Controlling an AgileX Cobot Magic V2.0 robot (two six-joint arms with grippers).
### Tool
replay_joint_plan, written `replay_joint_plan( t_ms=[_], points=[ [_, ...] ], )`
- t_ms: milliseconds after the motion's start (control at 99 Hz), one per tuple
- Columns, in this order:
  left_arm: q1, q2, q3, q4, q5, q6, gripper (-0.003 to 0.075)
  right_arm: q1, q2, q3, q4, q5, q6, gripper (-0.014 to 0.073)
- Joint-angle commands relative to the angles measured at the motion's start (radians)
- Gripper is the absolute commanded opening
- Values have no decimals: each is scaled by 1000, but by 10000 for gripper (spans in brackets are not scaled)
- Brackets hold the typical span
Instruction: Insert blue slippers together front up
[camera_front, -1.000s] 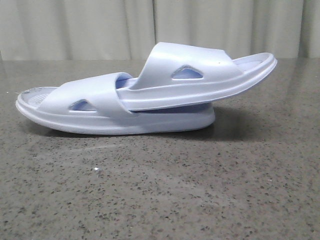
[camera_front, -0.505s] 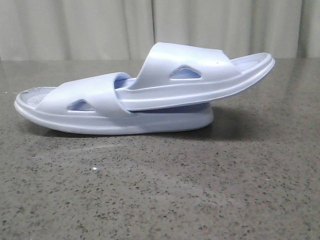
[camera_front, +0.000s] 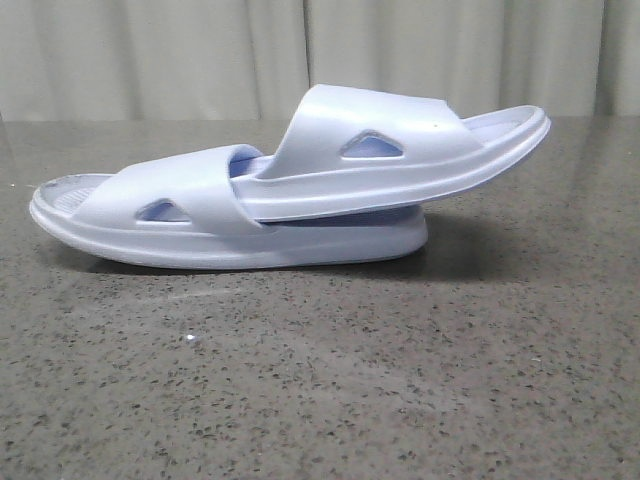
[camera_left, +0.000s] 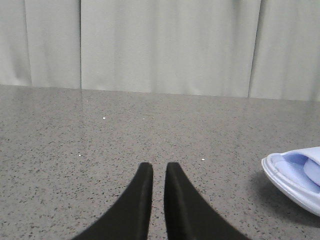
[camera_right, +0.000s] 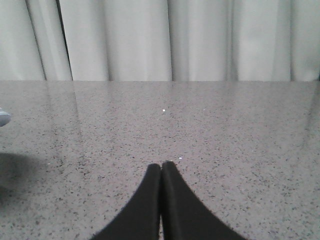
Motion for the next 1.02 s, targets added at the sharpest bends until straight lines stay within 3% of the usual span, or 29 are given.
replay_joint_plan(
  t_ms=[0, 1010],
  points=[
    [-6, -29, 10, -9, -80, -9, 16, -7, -20, 14, 10, -107, 13, -107],
    [-6, -29, 10, -9, -80, -9, 16, -7, -20, 22, -10, -75, 13, -107]
  ],
)
